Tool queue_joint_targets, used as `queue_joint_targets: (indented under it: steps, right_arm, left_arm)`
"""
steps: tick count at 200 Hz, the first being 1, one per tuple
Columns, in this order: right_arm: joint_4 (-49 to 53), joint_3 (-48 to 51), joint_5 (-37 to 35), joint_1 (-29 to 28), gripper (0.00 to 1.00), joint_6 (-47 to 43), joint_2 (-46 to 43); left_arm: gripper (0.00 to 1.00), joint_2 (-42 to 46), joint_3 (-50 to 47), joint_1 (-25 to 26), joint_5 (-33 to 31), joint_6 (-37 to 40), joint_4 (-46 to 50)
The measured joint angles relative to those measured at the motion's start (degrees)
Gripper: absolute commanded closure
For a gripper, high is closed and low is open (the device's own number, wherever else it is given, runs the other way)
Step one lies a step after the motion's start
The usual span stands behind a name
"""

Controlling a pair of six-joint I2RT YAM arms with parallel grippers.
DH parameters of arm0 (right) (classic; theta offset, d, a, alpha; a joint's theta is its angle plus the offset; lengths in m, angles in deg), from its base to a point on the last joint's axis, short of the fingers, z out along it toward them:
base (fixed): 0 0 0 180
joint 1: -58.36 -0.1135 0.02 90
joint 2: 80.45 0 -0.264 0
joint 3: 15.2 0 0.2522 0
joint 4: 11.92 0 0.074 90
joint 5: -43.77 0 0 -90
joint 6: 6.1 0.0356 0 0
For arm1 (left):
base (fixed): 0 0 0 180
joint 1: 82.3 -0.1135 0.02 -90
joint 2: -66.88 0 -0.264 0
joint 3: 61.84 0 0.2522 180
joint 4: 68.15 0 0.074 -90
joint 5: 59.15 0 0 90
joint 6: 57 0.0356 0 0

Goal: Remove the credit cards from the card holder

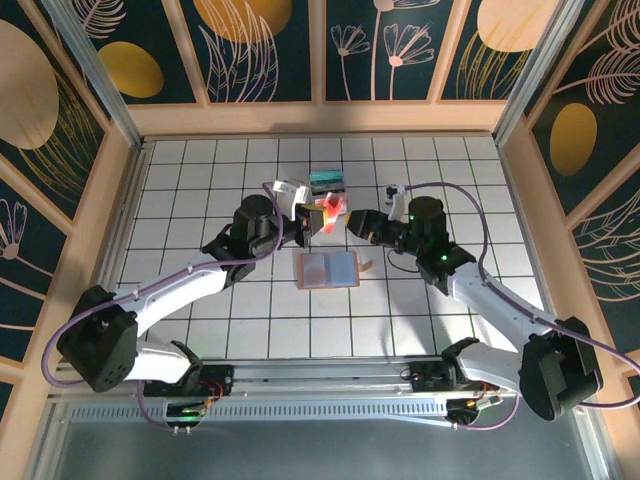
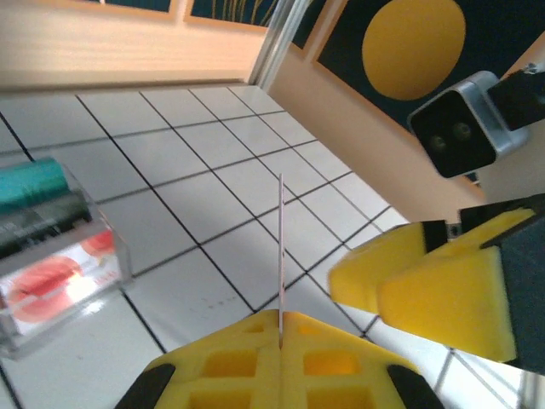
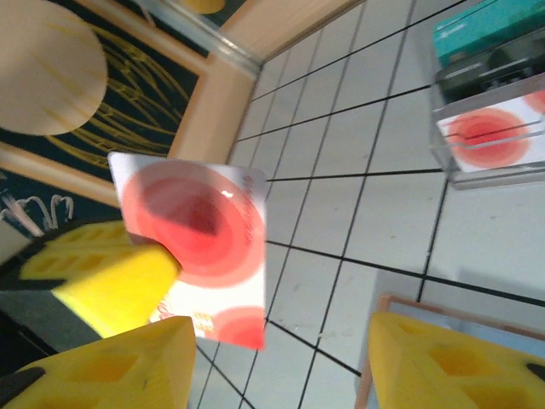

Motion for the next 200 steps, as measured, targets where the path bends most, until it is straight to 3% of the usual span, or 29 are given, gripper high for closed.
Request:
queue_joint_targets:
  steps: [103, 200]
  right_arm:
    - [15.69, -2.14, -15.69, 0.00, 0.31, -2.62, -1.16]
    - [19.47, -3.37, -19.61, 0.39, 0.30, -2.75, -0.87]
  left_arm:
    - [1.00, -11.10, 16.59, -2.54, -1.84, 29.09, 13.75]
    - [1.00, -21.59, 26.95, -4.22, -0.74, 44.02, 22.05]
